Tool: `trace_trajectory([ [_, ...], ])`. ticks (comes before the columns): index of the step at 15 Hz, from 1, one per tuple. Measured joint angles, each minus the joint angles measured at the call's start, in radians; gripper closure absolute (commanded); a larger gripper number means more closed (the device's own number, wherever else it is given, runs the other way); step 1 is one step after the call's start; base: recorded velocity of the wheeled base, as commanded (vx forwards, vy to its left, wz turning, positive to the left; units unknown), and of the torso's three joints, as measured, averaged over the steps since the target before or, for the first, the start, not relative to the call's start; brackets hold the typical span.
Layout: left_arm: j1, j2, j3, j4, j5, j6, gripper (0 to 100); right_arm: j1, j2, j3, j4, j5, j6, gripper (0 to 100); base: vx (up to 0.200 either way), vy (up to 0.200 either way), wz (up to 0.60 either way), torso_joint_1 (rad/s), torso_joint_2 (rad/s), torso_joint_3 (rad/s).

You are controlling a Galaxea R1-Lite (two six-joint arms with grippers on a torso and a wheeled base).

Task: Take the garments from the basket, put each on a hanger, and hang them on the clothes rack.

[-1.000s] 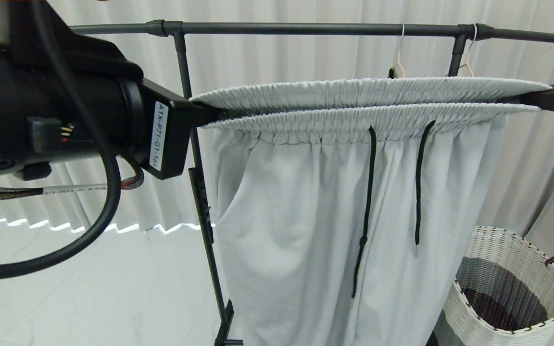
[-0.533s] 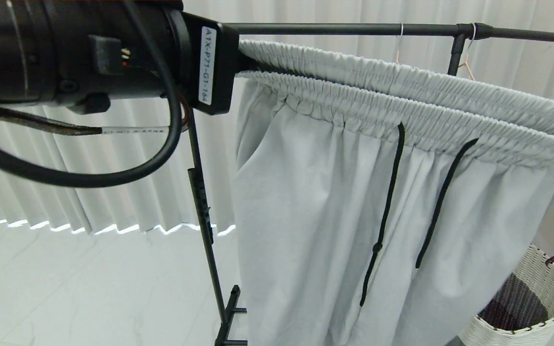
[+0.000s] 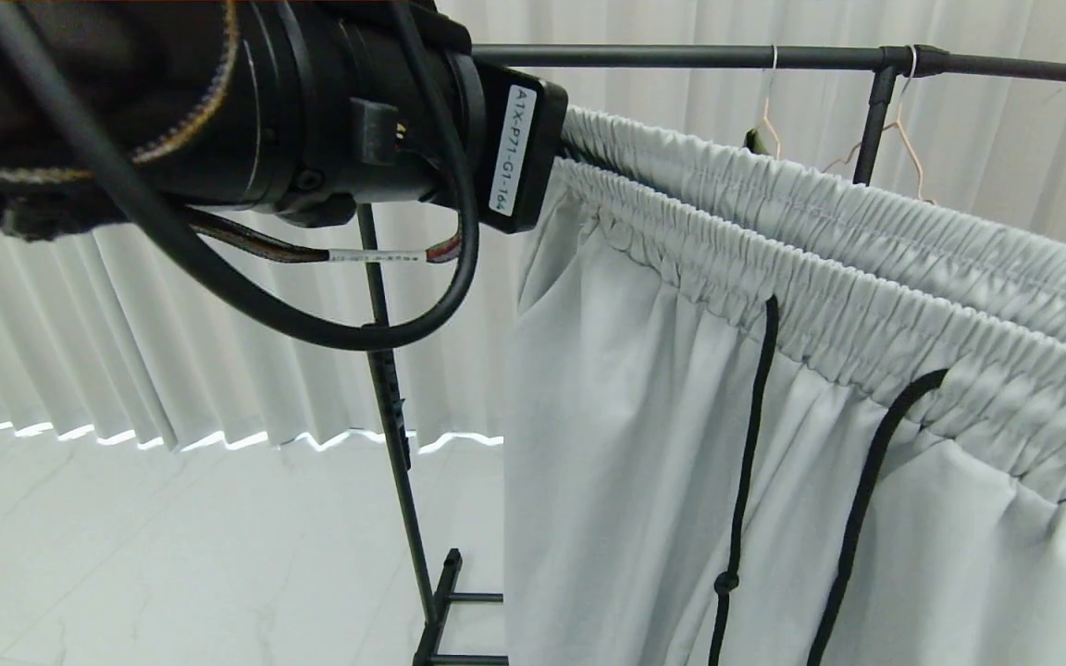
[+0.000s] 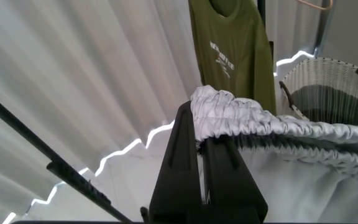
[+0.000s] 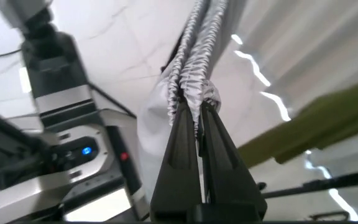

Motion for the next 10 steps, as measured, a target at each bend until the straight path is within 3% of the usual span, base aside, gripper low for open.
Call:
trace_trajectory([
  [3, 0.000, -0.003, 0.002, 0.051, 0.001, -0.011, 100, 0.006, -0.001, 0.002, 0.007, -0.050, 0.007, 100, 0.000, 0.000, 0.00, 0.000, 0.00, 0.000],
  [6, -0.022, -0.056, 0.003, 0.272, 0.000, -0.090, 100, -0.058, 0.002, 0.032, -0.003, -0.239, 0.019, 100, 0.000, 0.000, 0.00, 0.000, 0.00, 0.000],
  [10, -0.131, -0.180, 0.008, 0.536, -0.007, -0.187, 100, -0.113, 0.004, 0.162, -0.268, -0.267, 0.024, 100, 0.000, 0.000, 0.00, 0.000, 0.00, 0.000],
])
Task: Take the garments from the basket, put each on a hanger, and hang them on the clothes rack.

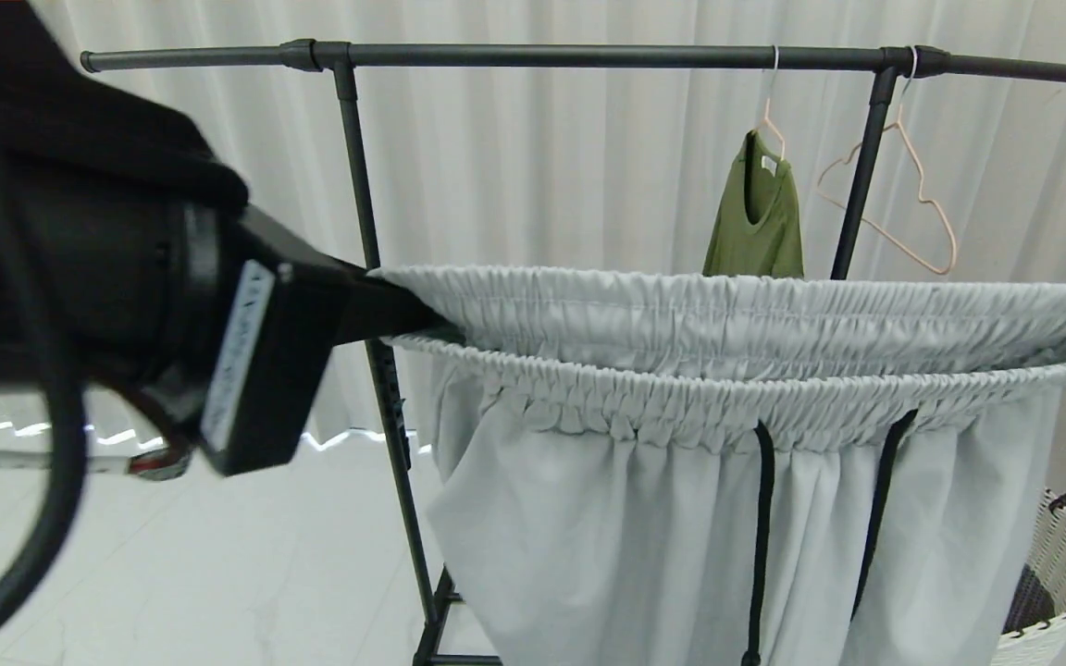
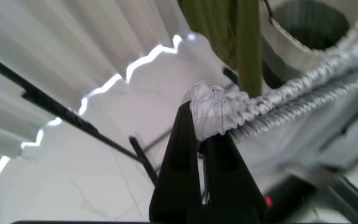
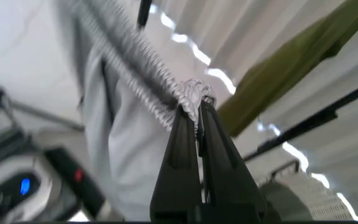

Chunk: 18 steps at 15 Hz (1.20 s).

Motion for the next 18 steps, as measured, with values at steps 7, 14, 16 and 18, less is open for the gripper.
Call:
trace_trajectory([
  [7, -0.182, -0.132, 0.007, 0.074, -0.080, -0.057, 100, -0.007, 0.150, 0.027, -0.407, 0.007, -0.001, 100, 0.000, 0.000, 0.00, 0.000, 0.00, 0.000],
  [14, -0.281, -0.195, 0.018, 0.074, -0.086, -0.064, 100, -0.009, 0.265, -0.040, -0.440, 0.007, -0.001, 100, 0.000, 0.000, 0.00, 0.000, 0.00, 0.000],
  [16, -0.279, -0.200, 0.016, 0.074, -0.084, -0.063, 100, -0.038, 0.265, -0.043, -0.420, 0.005, -0.003, 100, 0.000, 0.000, 0.00, 0.000, 0.00, 0.000],
  [18, -0.211, -0.196, 0.005, 0.072, -0.083, -0.051, 100, -0.114, 0.252, -0.081, -0.321, 0.007, -0.004, 100, 0.000, 0.000, 0.00, 0.000, 0.00, 0.000],
])
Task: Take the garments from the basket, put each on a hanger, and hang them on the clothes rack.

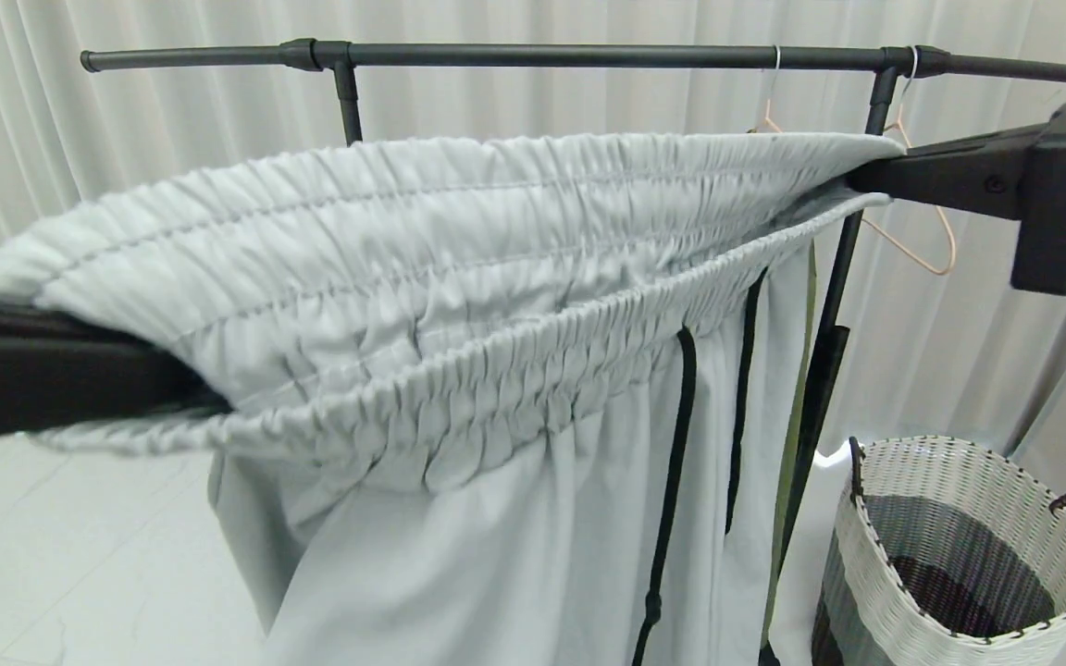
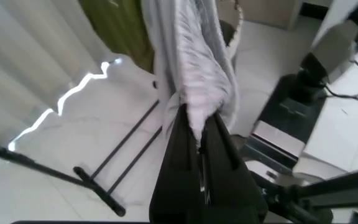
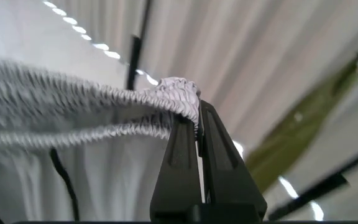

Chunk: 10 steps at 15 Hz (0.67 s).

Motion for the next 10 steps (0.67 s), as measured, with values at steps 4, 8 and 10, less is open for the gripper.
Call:
trace_trajectory([
  [4, 0.246, 0.070, -0.041, -0.160, -0.001, 0.098, 100, -0.084, -0.045, -0.130, 0.237, 0.004, 0.004, 100, 0.000, 0.000, 0.00, 0.000, 0.00, 0.000],
  [8, 0.335, 0.161, 0.001, -0.257, 0.003, 0.140, 100, -0.039, -0.101, -0.074, 0.293, 0.002, 0.005, 100, 0.000, 0.000, 0.00, 0.000, 0.00, 0.000],
  [10, 0.338, 0.175, 0.024, -0.261, 0.005, 0.141, 100, -0.014, -0.122, -0.050, 0.294, 0.000, 0.006, 100, 0.000, 0.000, 0.00, 0.000, 0.00, 0.000],
])
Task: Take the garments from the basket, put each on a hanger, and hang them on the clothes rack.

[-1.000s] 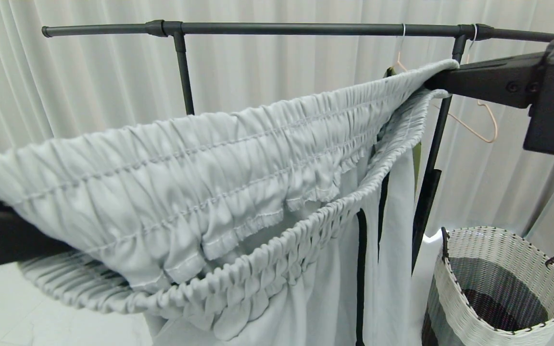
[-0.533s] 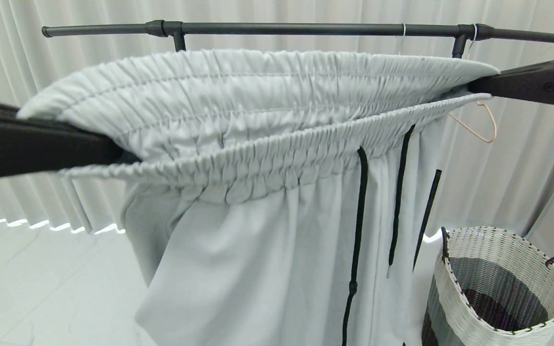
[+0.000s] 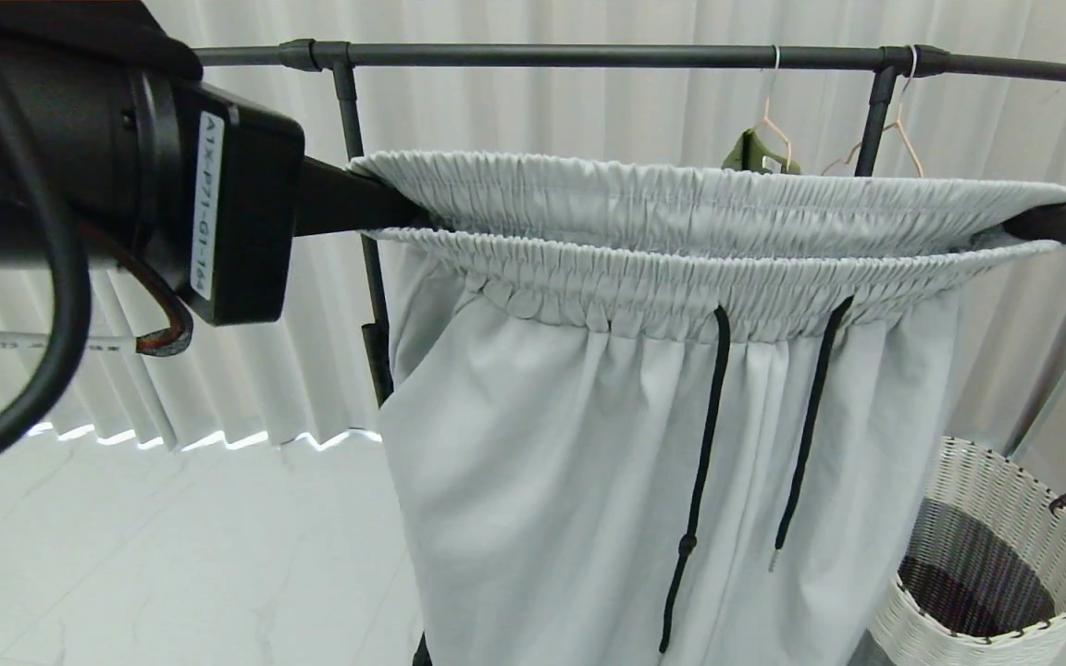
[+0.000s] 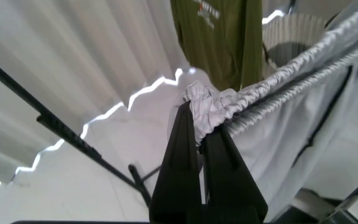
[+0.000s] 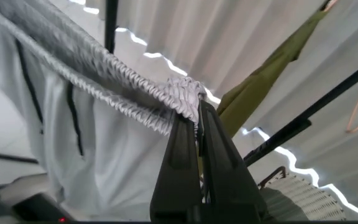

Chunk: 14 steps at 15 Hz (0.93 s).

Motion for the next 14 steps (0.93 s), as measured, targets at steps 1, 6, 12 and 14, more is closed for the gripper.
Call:
trace_trajectory([
  [1, 0.002, 0.003, 0.000, -0.001, 0.001, 0.001, 100, 0.003, -0.007, 0.002, 0.000, -0.001, 0.000, 100, 0.000, 0.000, 0.00, 0.000, 0.00, 0.000],
  [6, 0.023, 0.004, 0.002, -0.002, 0.020, -0.003, 100, -0.027, -0.020, 0.005, -0.001, 0.001, 0.000, 100, 0.000, 0.000, 0.00, 0.000, 0.00, 0.000],
  [12, 0.026, 0.004, 0.003, -0.004, 0.024, -0.003, 100, -0.033, -0.023, 0.012, 0.000, -0.002, 0.000, 0, 0.000, 0.000, 0.00, 0.000, 0.00, 0.000],
  [14, 0.032, 0.005, 0.003, -0.007, 0.024, -0.003, 100, -0.033, -0.031, 0.020, 0.000, 0.000, 0.000, 0, 0.000, 0.000, 0.00, 0.000, 0.00, 0.000],
])
